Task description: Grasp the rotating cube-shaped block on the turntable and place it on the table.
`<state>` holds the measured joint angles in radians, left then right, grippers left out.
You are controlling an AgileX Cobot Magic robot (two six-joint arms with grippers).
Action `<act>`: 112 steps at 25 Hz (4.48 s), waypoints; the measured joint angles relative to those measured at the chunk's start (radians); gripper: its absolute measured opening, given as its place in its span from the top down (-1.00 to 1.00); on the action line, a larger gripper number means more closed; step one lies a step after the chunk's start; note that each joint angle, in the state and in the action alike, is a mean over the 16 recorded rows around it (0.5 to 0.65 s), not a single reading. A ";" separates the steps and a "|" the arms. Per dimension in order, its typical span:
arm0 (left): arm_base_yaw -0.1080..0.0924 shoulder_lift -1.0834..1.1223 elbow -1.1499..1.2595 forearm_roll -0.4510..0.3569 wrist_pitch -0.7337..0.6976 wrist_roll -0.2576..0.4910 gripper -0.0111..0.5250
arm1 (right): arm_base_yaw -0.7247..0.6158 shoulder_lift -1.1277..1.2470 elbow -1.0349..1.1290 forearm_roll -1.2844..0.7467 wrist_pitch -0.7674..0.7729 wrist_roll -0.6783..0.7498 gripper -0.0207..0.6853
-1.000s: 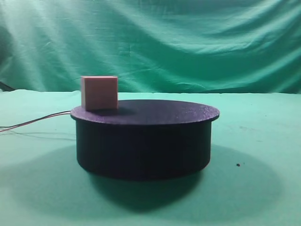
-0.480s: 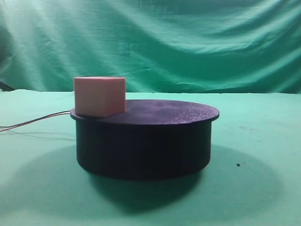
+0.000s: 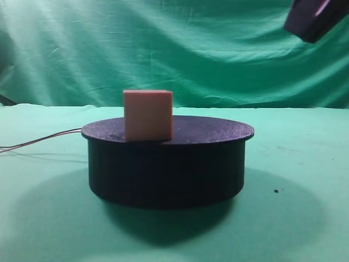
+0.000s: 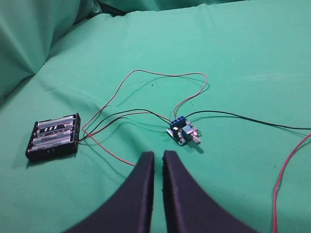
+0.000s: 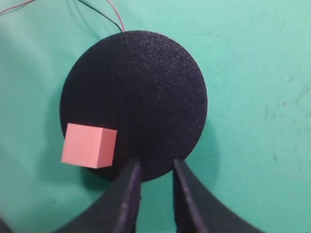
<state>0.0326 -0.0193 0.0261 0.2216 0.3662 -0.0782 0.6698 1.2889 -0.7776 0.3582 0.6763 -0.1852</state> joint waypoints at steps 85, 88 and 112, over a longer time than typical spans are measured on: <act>0.000 0.000 0.000 0.000 0.000 0.000 0.96 | 0.000 -0.473 0.069 -0.305 0.153 0.301 0.94; 0.000 0.000 0.000 0.000 0.000 0.000 0.96 | -0.020 -0.497 0.088 -0.332 0.120 0.277 0.94; 0.000 0.000 0.000 0.000 0.000 0.000 0.96 | -0.506 -1.229 0.740 -0.387 -0.359 0.216 0.94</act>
<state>0.0326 -0.0193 0.0261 0.2216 0.3662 -0.0782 0.1636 0.0600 -0.0373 -0.0290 0.3174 0.0304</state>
